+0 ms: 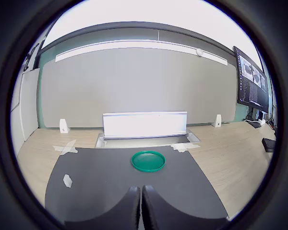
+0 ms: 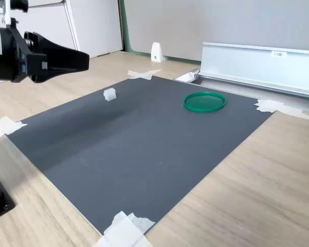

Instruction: Grasp a white terminal and put it on the green lid.

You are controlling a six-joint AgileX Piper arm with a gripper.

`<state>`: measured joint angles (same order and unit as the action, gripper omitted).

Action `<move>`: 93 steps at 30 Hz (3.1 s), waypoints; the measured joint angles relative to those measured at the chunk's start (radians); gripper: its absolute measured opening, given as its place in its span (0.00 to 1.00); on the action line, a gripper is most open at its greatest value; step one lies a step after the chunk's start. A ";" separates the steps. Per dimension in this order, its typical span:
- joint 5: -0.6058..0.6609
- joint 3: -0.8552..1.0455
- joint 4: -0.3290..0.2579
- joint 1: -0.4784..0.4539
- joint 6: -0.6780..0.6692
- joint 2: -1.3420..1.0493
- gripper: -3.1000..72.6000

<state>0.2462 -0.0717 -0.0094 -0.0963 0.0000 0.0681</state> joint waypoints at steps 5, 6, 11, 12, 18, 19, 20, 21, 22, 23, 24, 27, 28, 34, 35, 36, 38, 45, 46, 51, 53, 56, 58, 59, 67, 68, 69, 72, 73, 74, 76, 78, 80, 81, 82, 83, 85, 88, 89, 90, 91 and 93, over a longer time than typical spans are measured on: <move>0.000 0.000 0.000 0.000 0.000 0.000 0.03; 0.000 0.000 0.000 0.000 0.000 0.000 0.03; 0.000 0.000 0.000 0.000 0.000 0.000 0.03; 0.000 0.000 0.000 0.000 0.000 0.000 0.03; 0.000 0.000 0.000 0.000 0.000 0.000 0.03; 0.000 0.000 0.000 0.000 0.000 0.000 0.03; 0.000 0.000 0.000 0.000 0.000 0.000 0.03; 0.000 0.000 0.000 0.000 0.000 0.000 0.03; 0.000 0.000 0.000 0.000 0.000 0.000 0.03; 0.000 0.000 0.000 0.000 0.000 0.000 0.03; 0.000 0.000 0.000 0.000 0.000 0.000 0.03; 0.000 0.000 0.000 0.000 0.000 0.000 0.03; 0.000 0.000 0.000 0.000 0.000 0.000 0.03; 0.000 0.000 0.000 0.000 0.000 0.000 0.03; 0.000 0.000 0.000 0.000 0.000 0.000 0.03; 0.000 0.000 0.000 0.000 0.000 0.000 0.03; 0.000 0.000 0.000 0.000 0.000 0.000 0.03; 0.000 0.000 -0.004 0.000 0.000 0.000 0.03; 0.000 0.000 -0.004 0.000 0.000 0.000 0.03; -0.002 -0.004 -0.004 0.000 0.000 0.003 0.03; 0.000 -0.026 -0.004 0.000 0.000 0.016 0.03; 0.002 -0.097 -0.004 0.000 -0.017 0.073 0.03; 0.021 -0.159 -0.004 0.000 -0.043 0.137 0.03; 0.042 -0.193 -0.004 0.000 -0.057 0.173 0.03; 0.358 -0.458 -0.004 0.000 -0.187 0.514 0.03; 0.400 -0.489 -0.004 0.000 -0.198 0.558 0.03; 0.431 -0.518 -0.004 0.000 -0.205 0.593 0.03; 0.537 -0.602 -0.004 0.000 -0.217 0.716 0.03; 0.572 -0.632 -0.004 0.000 -0.218 0.747 0.03; 0.602 -0.662 -0.004 0.000 -0.218 0.785 0.03; 0.643 -0.709 -0.004 0.000 -0.221 0.852 0.03; 0.664 -0.750 -0.003 0.000 -0.221 0.905 0.03; 0.681 -0.776 0.001 0.000 -0.226 0.944 0.03; 0.688 -0.783 0.009 0.000 -0.229 0.956 0.03; 0.694 -0.788 0.009 0.000 -0.230 0.969 0.03; 0.695 -0.789 0.009 0.000 -0.233 0.980 0.03; 0.700 -0.791 0.000 0.000 -0.237 0.998 0.03; 0.721 -0.802 -0.042 0.000 -0.250 1.031 0.04; 0.733 -0.809 -0.065 0.000 -0.259 1.045 0.05; 0.748 -0.817 -0.091 0.000 -0.266 1.063 0.06; 0.761 -0.830 -0.119 0.000 -0.274 1.084 0.09; 0.783 -0.856 -0.165 0.000 -0.290 1.123 0.17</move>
<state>1.0289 -0.9276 -0.1742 -0.0963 -0.2898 1.1914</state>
